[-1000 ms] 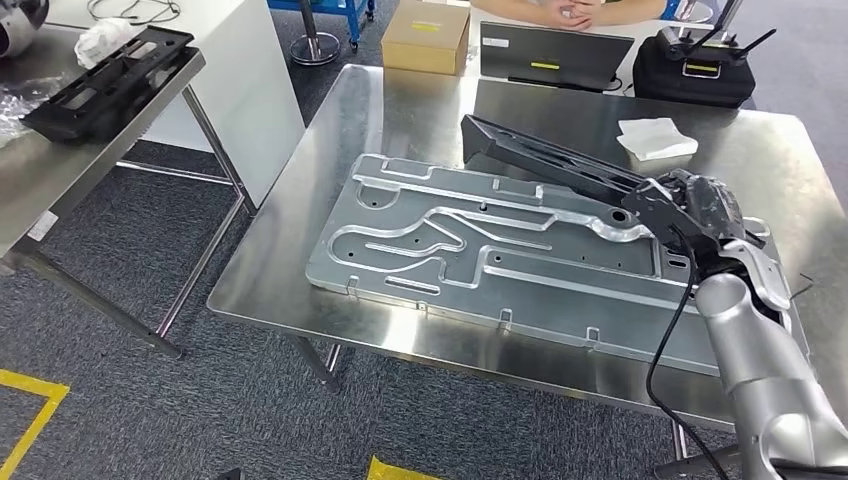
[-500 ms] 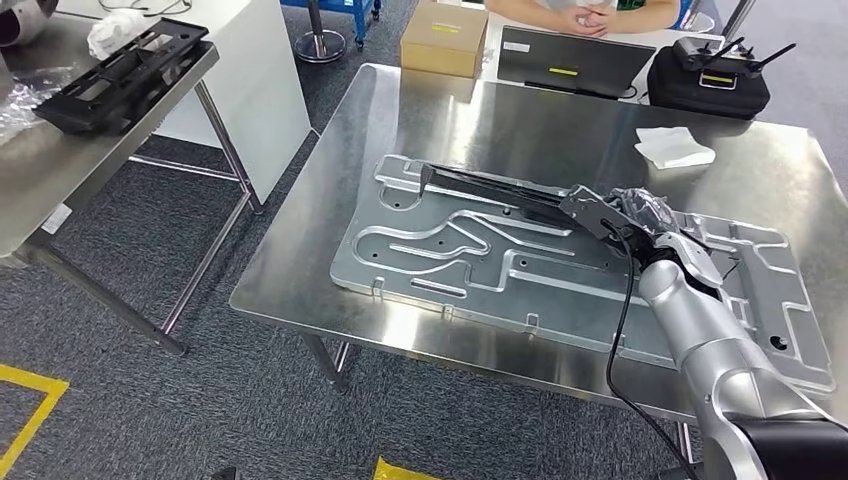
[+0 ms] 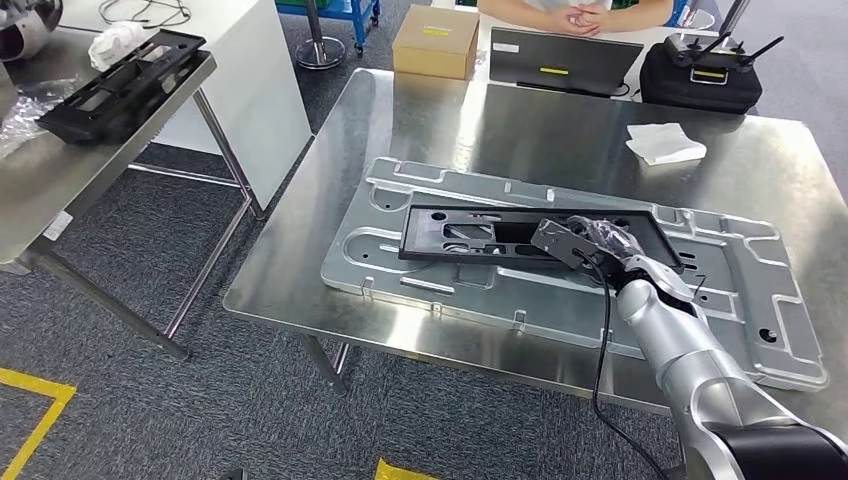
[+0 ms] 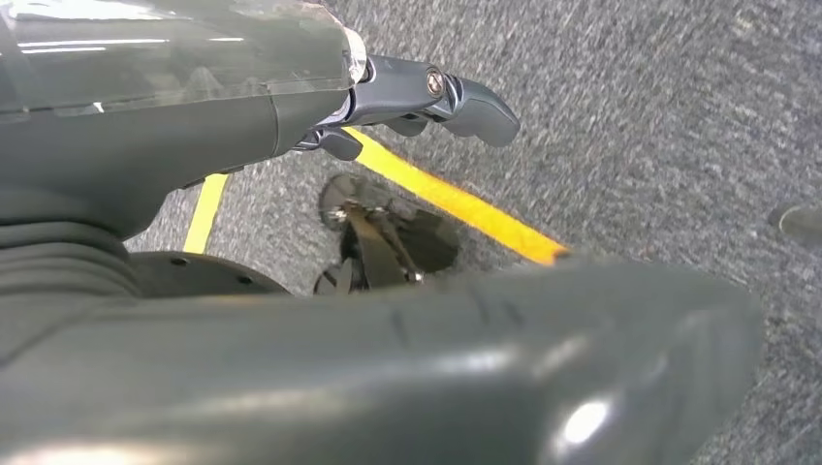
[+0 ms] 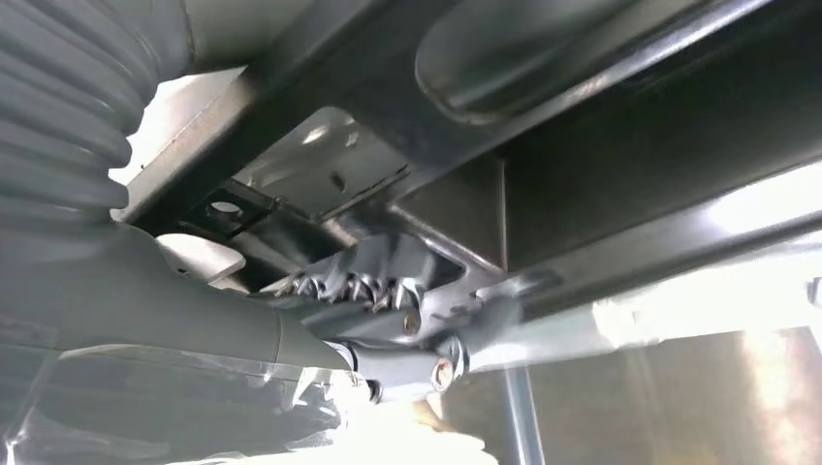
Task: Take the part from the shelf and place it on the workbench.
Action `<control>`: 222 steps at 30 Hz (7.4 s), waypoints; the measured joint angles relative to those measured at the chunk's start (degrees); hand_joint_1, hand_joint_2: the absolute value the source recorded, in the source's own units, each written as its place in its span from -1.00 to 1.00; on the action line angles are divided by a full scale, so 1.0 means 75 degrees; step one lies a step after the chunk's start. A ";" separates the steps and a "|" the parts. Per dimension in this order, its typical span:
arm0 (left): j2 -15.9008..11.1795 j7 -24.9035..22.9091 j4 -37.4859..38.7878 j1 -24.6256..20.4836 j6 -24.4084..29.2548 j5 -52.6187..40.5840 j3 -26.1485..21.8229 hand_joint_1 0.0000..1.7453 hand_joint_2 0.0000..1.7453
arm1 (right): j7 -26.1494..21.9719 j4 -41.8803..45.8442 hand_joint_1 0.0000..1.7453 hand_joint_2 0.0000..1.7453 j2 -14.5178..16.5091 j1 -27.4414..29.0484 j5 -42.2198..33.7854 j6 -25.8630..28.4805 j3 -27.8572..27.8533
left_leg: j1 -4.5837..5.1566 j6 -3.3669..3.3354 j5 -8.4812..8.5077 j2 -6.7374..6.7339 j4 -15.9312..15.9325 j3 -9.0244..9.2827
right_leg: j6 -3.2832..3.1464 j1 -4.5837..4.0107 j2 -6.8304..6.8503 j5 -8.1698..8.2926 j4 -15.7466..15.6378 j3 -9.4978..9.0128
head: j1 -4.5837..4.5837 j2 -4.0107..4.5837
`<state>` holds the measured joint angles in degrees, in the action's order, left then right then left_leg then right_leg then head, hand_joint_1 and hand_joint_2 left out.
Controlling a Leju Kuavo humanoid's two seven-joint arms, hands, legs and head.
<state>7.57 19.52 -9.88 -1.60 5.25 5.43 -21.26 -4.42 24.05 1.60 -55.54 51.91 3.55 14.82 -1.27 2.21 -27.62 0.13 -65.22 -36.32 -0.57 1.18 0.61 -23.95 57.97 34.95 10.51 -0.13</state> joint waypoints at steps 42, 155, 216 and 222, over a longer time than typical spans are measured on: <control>-0.0011 0.0219 0.0000 0.0007 -0.0094 0.0264 -0.0397 -1.00 -1.00 | -0.1688 0.5351 -1.00 1.00 -0.1357 0.1256 -0.5816 -0.0326 -0.1829 | 0.0273 -0.0620 0.0620 -0.0132 0.1334 0.0454 | 0.0292 -0.0004 -0.0081 -0.0920 0.1943 0.1104 | 0.0026 0.0001; 0.0542 0.0027 -0.0104 -0.0086 0.3494 0.0520 -0.1395 -1.00 -1.00 | 0.2742 -0.1764 -1.00 -1.00 0.0742 0.6267 -0.0883 -0.0257 -0.1343 | 0.0030 -0.0052 0.0014 -0.0327 0.0635 0.0471 | 0.0005 -0.0029 0.0520 -0.0543 -0.0138 -0.0660 | 0.0063 0.0000; -0.0471 -0.0079 -0.0134 0.0097 0.0072 -0.0944 -0.0599 -1.00 -1.00 | 0.1068 -0.1778 -1.00 -1.00 0.0196 0.7168 -0.3133 0.0723 -0.4203 | -0.0057 0.0035 -0.0018 -0.0283 0.0415 0.0313 | -0.0022 -0.0080 0.0506 -0.0658 -0.0072 -0.0694 | 0.0055 0.0000; -0.0474 -0.0095 -0.0131 0.0117 -0.0008 -0.0847 -0.0713 -1.00 -1.00 | 0.1048 -0.1778 -1.00 -1.00 0.0135 0.7105 -0.3212 0.0736 -0.4369 | 0.0022 -0.0327 0.0143 -0.0149 0.0958 0.0557 | 0.0264 -0.0036 0.0560 -0.0870 0.0084 -0.0743 | 0.0050 0.0000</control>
<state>4.02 18.81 -10.86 -0.73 5.19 -0.92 -26.61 3.44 10.71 2.61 -2.25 27.82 9.07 -17.95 -1.11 -0.25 -26.55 -0.99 -58.04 -32.14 1.41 0.91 4.81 -30.48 58.60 29.37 10.88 -0.13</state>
